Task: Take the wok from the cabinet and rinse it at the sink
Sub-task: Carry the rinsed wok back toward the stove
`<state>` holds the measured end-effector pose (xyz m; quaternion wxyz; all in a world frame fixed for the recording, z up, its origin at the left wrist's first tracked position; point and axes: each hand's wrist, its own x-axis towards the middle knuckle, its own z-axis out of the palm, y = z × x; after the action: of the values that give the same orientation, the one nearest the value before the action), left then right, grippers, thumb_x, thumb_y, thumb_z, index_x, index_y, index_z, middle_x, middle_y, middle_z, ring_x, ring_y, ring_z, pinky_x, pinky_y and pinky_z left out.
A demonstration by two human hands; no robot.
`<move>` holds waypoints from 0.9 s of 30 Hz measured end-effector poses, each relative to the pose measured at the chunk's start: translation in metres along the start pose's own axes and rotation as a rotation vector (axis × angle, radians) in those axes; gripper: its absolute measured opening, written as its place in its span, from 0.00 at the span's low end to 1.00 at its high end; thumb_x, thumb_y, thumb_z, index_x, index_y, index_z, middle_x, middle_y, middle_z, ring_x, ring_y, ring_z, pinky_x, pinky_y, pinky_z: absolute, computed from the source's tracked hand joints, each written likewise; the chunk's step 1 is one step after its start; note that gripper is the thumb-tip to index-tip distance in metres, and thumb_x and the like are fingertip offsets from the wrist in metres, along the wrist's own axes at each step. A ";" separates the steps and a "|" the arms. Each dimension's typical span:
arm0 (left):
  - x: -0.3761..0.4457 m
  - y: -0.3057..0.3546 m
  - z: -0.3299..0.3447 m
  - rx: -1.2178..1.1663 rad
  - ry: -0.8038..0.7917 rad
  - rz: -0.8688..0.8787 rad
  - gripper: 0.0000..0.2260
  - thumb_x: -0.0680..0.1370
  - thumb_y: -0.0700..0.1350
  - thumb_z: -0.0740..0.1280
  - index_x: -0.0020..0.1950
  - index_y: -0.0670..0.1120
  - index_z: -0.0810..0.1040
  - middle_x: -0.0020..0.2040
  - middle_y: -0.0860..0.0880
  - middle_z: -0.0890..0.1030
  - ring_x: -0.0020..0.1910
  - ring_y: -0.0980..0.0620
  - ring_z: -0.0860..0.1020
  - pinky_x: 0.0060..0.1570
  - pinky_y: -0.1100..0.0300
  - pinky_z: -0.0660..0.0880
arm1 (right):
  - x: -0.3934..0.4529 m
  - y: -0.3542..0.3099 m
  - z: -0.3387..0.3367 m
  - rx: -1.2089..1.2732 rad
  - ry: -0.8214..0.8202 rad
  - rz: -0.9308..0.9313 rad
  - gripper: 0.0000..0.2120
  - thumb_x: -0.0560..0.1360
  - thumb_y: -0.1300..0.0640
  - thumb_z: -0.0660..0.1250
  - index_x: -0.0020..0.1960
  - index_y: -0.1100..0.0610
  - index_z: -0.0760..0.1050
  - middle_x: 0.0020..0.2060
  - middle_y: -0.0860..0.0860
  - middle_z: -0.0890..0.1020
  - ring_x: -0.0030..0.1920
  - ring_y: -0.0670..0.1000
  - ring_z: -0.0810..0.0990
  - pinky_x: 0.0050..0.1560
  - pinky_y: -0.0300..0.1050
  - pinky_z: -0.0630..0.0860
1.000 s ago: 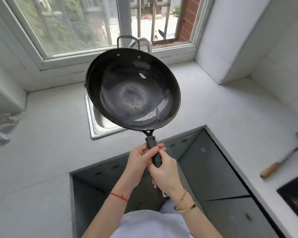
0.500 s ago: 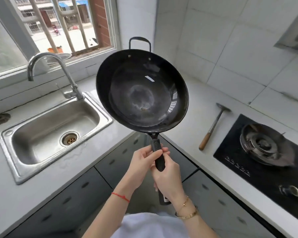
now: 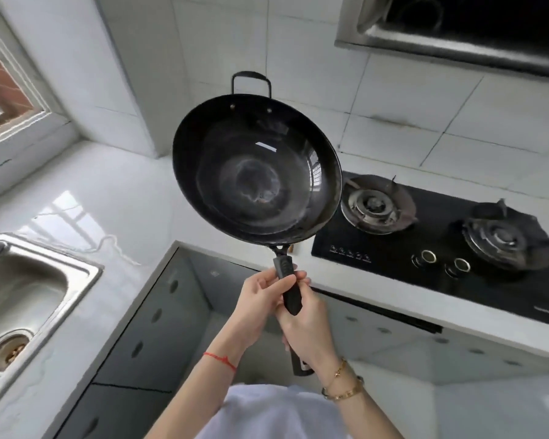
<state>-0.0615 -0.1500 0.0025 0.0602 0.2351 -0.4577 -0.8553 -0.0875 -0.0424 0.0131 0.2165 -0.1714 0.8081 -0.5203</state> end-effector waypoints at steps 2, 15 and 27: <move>0.004 -0.002 0.005 0.035 -0.063 -0.034 0.11 0.78 0.35 0.66 0.59 0.34 0.79 0.55 0.37 0.84 0.57 0.41 0.82 0.63 0.50 0.76 | -0.005 0.002 -0.003 0.013 0.056 0.034 0.15 0.77 0.59 0.65 0.63 0.52 0.74 0.29 0.55 0.81 0.18 0.51 0.76 0.20 0.43 0.73; 0.002 -0.031 0.037 0.253 -0.535 -0.293 0.12 0.79 0.36 0.66 0.60 0.33 0.78 0.57 0.36 0.83 0.54 0.45 0.82 0.56 0.54 0.77 | -0.066 0.018 -0.005 0.127 0.565 0.252 0.22 0.76 0.61 0.66 0.69 0.52 0.72 0.27 0.51 0.79 0.19 0.50 0.75 0.20 0.43 0.74; -0.041 -0.113 0.132 0.403 -0.903 -0.516 0.14 0.78 0.36 0.68 0.62 0.32 0.77 0.57 0.35 0.83 0.58 0.43 0.82 0.56 0.57 0.78 | -0.159 0.057 -0.058 0.229 0.970 0.462 0.10 0.76 0.62 0.65 0.57 0.57 0.75 0.25 0.52 0.76 0.19 0.48 0.75 0.22 0.45 0.76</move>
<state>-0.0731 0.0279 -0.0129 -0.3995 -0.0432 -0.5200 -0.7537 0.0137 0.1044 0.0089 -0.0550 0.2945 0.7702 -0.5631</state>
